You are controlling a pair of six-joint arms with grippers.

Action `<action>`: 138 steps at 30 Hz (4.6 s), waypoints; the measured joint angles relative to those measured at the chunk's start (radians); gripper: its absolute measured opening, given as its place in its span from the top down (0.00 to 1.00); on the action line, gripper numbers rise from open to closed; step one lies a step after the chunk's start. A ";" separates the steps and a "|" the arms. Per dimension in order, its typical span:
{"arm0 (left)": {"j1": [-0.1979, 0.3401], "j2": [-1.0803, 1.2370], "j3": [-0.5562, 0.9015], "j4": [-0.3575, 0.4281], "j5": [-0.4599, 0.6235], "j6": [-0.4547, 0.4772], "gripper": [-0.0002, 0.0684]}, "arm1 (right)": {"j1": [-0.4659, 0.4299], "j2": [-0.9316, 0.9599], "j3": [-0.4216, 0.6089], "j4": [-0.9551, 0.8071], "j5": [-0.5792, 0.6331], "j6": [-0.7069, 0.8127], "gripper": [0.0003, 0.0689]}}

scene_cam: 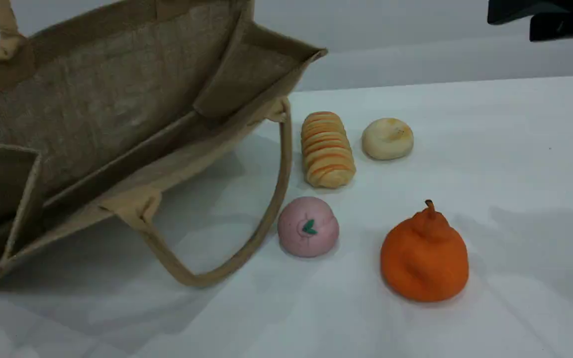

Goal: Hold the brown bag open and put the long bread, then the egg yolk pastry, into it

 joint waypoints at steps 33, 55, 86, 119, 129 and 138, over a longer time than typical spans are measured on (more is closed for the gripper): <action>0.001 -0.001 0.000 -0.078 -0.002 0.003 0.88 | 0.148 0.746 -0.578 0.166 0.098 -0.220 0.46; 0.001 -0.001 0.000 -0.076 -0.002 0.001 0.88 | 0.299 0.863 -0.688 0.168 -0.216 -0.299 0.46; 0.001 -0.001 0.000 -0.075 -0.001 0.001 0.88 | 0.299 0.905 -0.687 0.157 -0.151 -0.299 0.89; 0.001 -0.001 0.000 -0.074 -0.001 0.001 0.88 | 0.225 0.166 -0.150 0.158 0.112 -0.225 0.92; 0.001 -0.001 -0.001 -0.157 -0.001 0.040 0.88 | 0.450 0.238 -0.209 0.158 0.382 -0.211 0.93; 0.000 -0.001 -0.002 -0.187 -0.001 0.050 0.88 | 0.457 0.286 -0.262 0.169 0.132 -0.195 0.93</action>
